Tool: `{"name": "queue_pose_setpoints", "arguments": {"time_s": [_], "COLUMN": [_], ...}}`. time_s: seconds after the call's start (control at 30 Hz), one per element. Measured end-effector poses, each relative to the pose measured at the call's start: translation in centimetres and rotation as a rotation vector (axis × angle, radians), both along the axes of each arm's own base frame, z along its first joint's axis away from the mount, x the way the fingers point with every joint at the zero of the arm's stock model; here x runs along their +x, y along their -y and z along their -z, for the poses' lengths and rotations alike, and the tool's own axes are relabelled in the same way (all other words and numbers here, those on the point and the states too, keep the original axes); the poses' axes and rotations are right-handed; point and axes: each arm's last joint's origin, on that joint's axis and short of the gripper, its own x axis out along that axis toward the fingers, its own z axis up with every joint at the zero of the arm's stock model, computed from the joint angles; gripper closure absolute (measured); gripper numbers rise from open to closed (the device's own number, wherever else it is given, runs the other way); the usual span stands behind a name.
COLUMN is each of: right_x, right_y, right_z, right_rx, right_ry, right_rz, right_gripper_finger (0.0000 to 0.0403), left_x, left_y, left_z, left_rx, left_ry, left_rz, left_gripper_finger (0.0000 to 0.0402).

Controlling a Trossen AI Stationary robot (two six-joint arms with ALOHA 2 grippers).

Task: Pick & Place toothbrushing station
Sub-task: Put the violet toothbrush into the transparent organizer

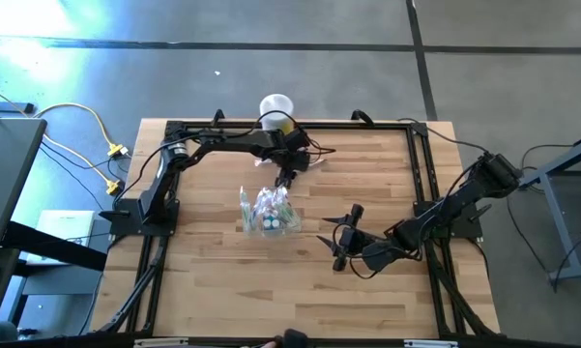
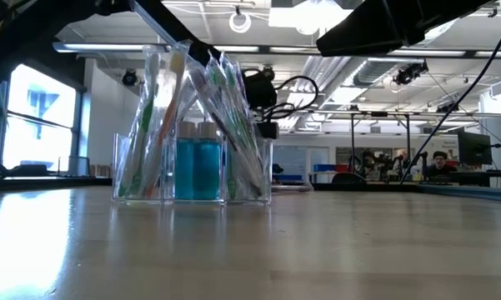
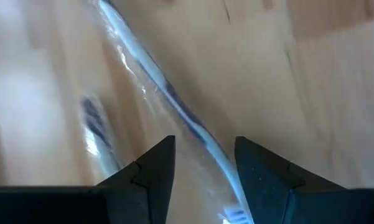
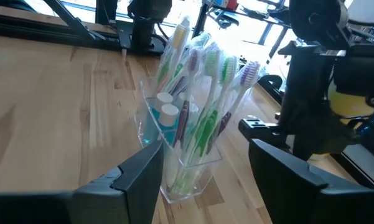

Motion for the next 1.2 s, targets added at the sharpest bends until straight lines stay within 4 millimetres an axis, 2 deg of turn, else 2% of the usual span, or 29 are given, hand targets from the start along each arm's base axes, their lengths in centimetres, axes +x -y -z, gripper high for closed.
{"name": "queue_pose_setpoints", "arguments": {"time_s": [0.6,0.73,0.97,1.2], "right_x": [0.00,0.01,0.01,0.01], "right_y": [-0.01,-0.02,-0.01,-0.02], "right_z": [-0.01,0.00,0.00,0.00], "right_rx": [0.003,0.004,0.004,0.002], "right_ry": [0.000,-0.001,0.000,-0.001], "right_rz": [-0.004,-0.006,-0.005,-0.007], "right_gripper_finger": [0.0174,0.0174,0.0174,0.0174], "left_x": [-0.11,-0.16,-0.33,-0.24], "left_y": [-0.07,-0.07,0.10,0.38], "left_z": [0.15,0.18,0.53,0.58], "left_rx": [0.010,0.016,0.002,0.000], "left_ry": [-0.015,-0.024,-0.057,-0.062], "left_rz": [-0.035,-0.040,-0.011,-0.004], "left_gripper_finger": [0.0246,0.0280,0.0387,0.0393]}}
